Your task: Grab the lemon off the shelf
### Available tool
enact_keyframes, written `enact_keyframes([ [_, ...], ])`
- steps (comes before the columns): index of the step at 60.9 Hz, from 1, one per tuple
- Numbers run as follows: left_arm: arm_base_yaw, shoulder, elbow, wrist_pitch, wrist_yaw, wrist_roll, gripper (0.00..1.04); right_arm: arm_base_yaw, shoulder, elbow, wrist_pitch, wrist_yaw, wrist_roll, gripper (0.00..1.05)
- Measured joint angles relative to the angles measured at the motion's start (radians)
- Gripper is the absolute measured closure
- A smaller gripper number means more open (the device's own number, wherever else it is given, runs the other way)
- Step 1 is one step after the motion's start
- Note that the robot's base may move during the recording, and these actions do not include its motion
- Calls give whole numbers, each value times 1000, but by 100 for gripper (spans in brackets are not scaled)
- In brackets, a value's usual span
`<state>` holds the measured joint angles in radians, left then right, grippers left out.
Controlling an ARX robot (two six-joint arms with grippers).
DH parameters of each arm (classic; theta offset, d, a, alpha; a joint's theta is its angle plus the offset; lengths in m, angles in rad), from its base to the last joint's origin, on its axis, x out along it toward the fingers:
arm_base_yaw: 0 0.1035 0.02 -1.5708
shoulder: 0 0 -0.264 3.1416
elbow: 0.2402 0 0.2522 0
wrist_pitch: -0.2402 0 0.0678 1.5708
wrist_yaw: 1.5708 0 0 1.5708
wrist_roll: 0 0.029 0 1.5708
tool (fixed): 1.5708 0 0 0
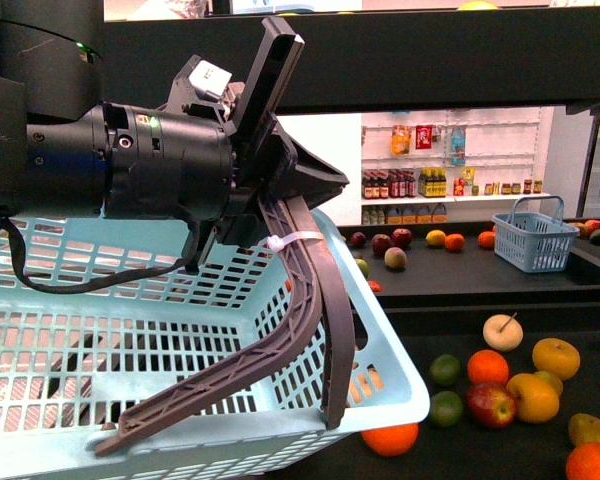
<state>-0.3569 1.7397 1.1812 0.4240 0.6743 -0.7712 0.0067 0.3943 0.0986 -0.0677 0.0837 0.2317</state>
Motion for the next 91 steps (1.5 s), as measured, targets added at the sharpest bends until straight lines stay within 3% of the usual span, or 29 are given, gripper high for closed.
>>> enact_keyframes([
  [6, 0, 0, 0, 0, 6, 0, 98, -46, 287, 43, 218, 8, 43, 7],
  [13, 0, 0, 0, 0, 5, -1, 98, -28, 713, 159, 485, 5, 68, 7],
  [26, 0, 0, 0, 0, 1, 0, 98, 9, 1352, 407, 644, -8, 28, 7],
  [54, 0, 0, 0, 0, 4, 0, 98, -13, 1965, 896, 729, -108, -71, 7],
  [91, 0, 0, 0, 0, 3, 0, 99, -11, 2319, 1332, 655, -153, -98, 7],
])
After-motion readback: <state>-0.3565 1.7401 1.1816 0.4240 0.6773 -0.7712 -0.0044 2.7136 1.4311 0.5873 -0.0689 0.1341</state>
